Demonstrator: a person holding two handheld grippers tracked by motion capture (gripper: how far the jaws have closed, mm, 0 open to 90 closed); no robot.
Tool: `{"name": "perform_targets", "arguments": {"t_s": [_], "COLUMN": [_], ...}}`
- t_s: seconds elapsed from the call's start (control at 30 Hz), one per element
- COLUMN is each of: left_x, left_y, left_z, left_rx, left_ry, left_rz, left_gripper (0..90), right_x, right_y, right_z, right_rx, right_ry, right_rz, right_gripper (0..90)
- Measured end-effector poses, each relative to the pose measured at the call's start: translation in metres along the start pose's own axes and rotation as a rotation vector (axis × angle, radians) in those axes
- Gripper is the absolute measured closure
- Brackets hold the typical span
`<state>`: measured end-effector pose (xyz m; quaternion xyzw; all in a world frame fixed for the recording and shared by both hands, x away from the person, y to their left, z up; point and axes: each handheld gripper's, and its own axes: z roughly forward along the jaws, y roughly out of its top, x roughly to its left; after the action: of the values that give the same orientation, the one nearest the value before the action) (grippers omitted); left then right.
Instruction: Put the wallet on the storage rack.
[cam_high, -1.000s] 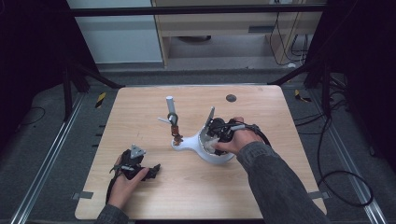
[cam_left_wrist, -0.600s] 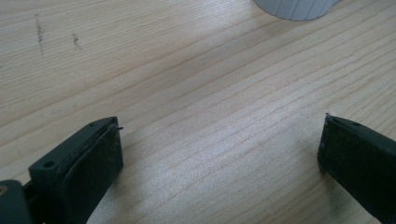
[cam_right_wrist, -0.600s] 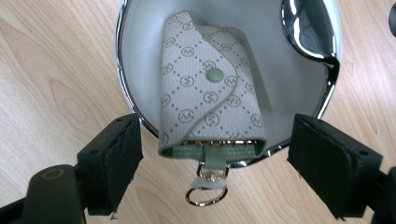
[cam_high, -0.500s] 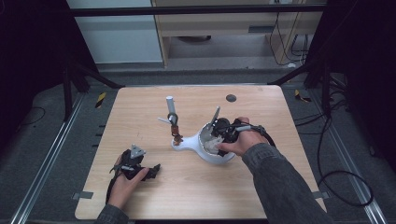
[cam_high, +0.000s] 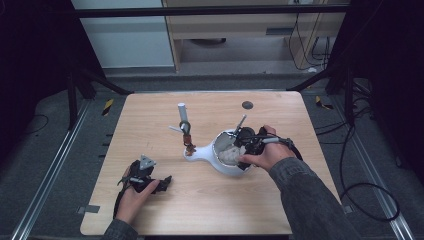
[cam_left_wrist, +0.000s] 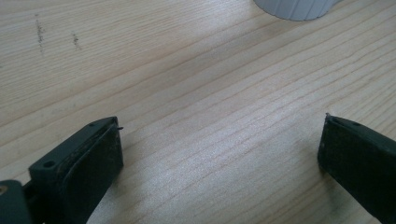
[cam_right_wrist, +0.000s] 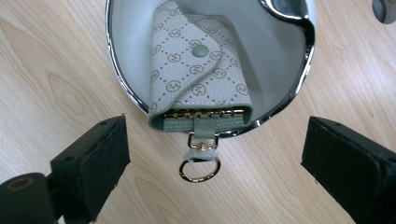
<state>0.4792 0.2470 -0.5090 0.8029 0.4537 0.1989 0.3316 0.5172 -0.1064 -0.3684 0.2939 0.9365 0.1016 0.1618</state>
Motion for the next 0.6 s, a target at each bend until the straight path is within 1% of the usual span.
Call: {"name": "perform_targets", "arguments": {"t_s": [0.1, 0.2, 0.3, 0.33, 0.43, 0.47, 0.5, 0.53, 0.6], "left_x": [0.000, 0.000, 0.000, 0.000, 0.000, 0.000, 0.000, 0.000, 0.000], "left_y": [0.000, 0.000, 0.000, 0.000, 0.000, 0.000, 0.000, 0.000, 0.000], "left_z": [0.000, 0.000, 0.000, 0.000, 0.000, 0.000, 0.000, 0.000, 0.000], "left_rx": [0.000, 0.000, -0.001, -0.001, -0.001, -0.001, -0.001, -0.001, -0.001], "left_ry": [0.000, 0.000, 0.000, 0.000, 0.000, 0.000, 0.000, 0.000, 0.000], "left_rz": [0.000, 0.000, 0.000, 0.000, -0.002, -0.003, -0.003, -0.002, -0.002], "left_gripper": [0.0, 0.0, 0.0, 0.0, 0.0, 0.0, 0.0, 0.0, 0.0], "right_x": [-0.001, -0.003, -0.006, -0.008, -0.010, -0.011, -0.011, -0.012, -0.014], "right_y": [-0.002, -0.006, -0.010, -0.013, -0.016, -0.019, -0.019, -0.021, -0.024], "right_z": [-0.001, -0.004, -0.005, -0.006, -0.007, -0.008, -0.008, -0.008, -0.009], "right_rx": [-0.008, -0.029, -0.042, -0.054, -0.068, -0.082, -0.082, -0.090, -0.107], "right_ry": [-0.003, 0.001, -0.003, 0.000, 0.008, 0.016, 0.016, 0.019, 0.021], "right_rz": [0.009, 0.026, 0.032, 0.045, 0.056, 0.073, 0.073, 0.080, 0.081], "right_gripper": [7.1, 6.9, 6.6, 6.4, 6.3, 6.1, 6.1, 6.1, 5.9]}}
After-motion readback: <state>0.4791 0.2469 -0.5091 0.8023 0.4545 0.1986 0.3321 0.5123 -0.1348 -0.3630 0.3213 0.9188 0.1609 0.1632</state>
